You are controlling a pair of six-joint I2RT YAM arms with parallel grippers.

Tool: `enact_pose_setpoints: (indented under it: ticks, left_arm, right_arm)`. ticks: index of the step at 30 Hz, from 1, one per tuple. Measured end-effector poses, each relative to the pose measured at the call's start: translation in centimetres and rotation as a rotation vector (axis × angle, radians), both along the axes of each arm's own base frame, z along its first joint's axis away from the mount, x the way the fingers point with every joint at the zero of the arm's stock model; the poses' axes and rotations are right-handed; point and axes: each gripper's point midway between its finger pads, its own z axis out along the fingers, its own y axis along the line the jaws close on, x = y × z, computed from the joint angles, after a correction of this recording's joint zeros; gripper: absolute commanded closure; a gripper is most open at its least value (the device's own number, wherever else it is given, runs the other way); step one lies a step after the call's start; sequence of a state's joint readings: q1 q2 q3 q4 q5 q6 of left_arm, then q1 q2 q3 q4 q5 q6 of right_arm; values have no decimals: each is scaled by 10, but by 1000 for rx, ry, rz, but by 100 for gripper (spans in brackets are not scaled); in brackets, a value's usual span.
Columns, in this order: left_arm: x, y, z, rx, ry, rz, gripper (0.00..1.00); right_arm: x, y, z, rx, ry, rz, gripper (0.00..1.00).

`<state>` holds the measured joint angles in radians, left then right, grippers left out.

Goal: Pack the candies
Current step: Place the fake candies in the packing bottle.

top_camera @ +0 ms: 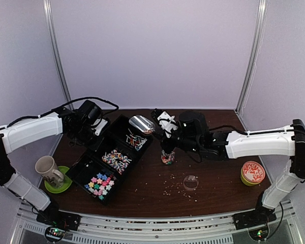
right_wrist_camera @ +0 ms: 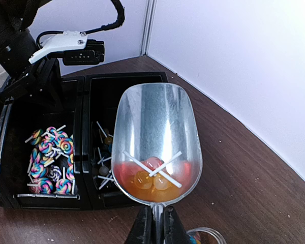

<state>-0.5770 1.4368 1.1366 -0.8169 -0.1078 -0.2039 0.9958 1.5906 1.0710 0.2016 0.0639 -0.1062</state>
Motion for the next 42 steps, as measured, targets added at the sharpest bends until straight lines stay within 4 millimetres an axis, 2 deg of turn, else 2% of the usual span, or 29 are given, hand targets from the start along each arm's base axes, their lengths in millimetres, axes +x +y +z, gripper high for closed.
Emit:
enact_pose_setpoints:
  ticks: [3, 11, 17, 21, 26, 30, 35, 42]
  left_arm:
    - [9, 1, -5, 5, 15, 16, 100]
    - [33, 4, -12, 0, 41, 66, 100]
    - [41, 0, -13, -19, 31, 74, 100]
    - [42, -2, -20, -33, 28, 75, 100]
    - [36, 0, -30, -29, 50, 73, 100]
    - [36, -3, -29, -46, 48, 68, 100]
    - [37, -5, -22, -71, 26, 64, 100]
    - [37, -7, -18, -93, 21, 60, 100]
  right_arm:
    - [-4, -14, 3, -53, 3, -17, 100]
    - [-25, -67, 27, -143, 30, -70, 100]
    - [-41, -105, 28, -211, 81, -115, 100]
    - [-47, -124, 23, -244, 122, -152, 100]
    - [-49, -137, 0, -326, 188, -185, 100]
    - [-50, -142, -17, -396, 239, -197, 100]
    - [-49, -143, -25, -446, 274, -203, 100]
    - [-48, -142, -27, -488, 303, -208, 100]
